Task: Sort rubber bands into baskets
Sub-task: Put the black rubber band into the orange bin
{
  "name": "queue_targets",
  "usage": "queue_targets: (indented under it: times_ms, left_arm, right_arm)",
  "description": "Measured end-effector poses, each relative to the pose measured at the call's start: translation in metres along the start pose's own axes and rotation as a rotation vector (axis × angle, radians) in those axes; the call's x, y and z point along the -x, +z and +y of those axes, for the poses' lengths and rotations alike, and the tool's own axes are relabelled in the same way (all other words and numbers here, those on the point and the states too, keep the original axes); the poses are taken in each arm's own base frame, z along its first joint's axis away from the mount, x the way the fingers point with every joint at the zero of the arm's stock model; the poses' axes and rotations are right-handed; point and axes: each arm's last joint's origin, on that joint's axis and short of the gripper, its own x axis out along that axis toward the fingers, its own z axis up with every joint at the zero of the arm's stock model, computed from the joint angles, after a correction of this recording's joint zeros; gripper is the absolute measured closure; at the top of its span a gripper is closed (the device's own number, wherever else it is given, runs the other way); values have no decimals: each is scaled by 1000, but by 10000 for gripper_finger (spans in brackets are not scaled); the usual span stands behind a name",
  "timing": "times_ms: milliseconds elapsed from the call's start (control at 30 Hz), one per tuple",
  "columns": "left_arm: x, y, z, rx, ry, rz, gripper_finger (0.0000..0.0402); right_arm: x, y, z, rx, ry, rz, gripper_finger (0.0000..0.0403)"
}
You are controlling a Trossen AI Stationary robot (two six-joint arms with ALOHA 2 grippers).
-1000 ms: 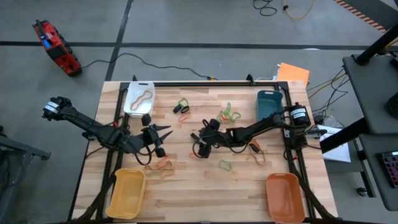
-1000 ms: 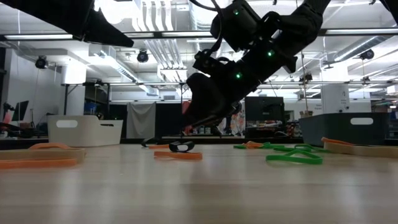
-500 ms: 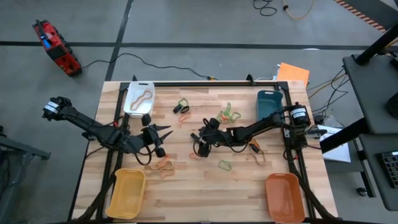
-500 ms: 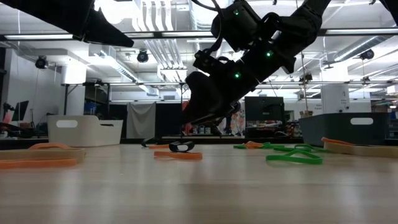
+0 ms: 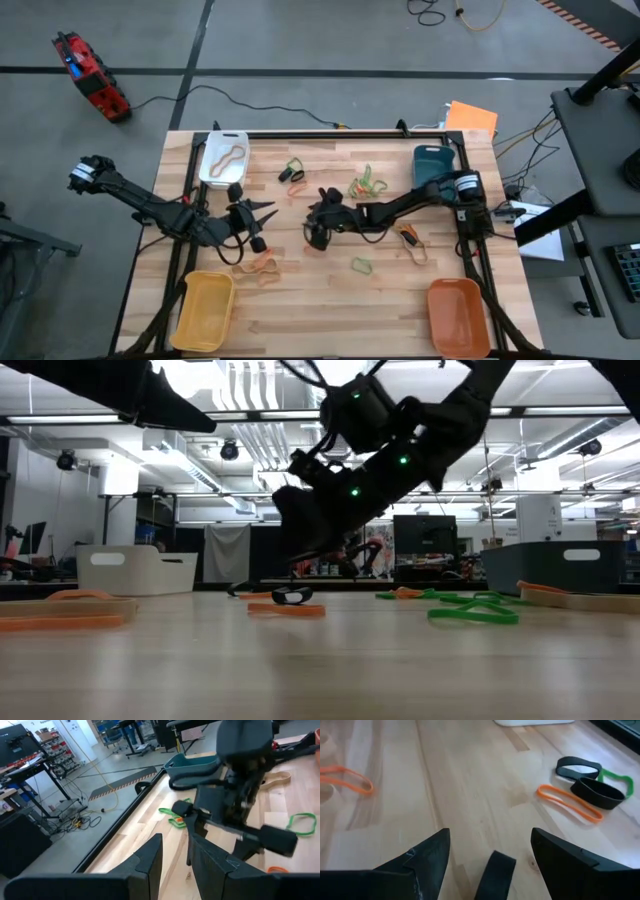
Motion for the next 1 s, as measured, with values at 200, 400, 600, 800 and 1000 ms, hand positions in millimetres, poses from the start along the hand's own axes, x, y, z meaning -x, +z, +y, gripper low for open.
queue_targets:
  times_ms: [200, 400, 600, 800, 1000]
  left_arm:
    - [0, 0, 1, 3, 15, 0, 319]
    - [0, 0, 0, 14, 15, 1, 319]
    - [0, 0, 0, 14, 15, 3, 319]
    - [0, 0, 0, 14, 15, 2, 319]
    - [0, 0, 0, 15, 15, 2, 319]
  right_arm:
    - [0, 12, 2, 32, -14, 108, 143]
    - [7, 10, 0, 25, -36, 250, 143]
    - [8, 4, -1, 6, -42, 289, 137]
    - [8, 3, -2, 5, -42, 289, 148]
    - [8, -3, -2, 6, -27, 302, 154]
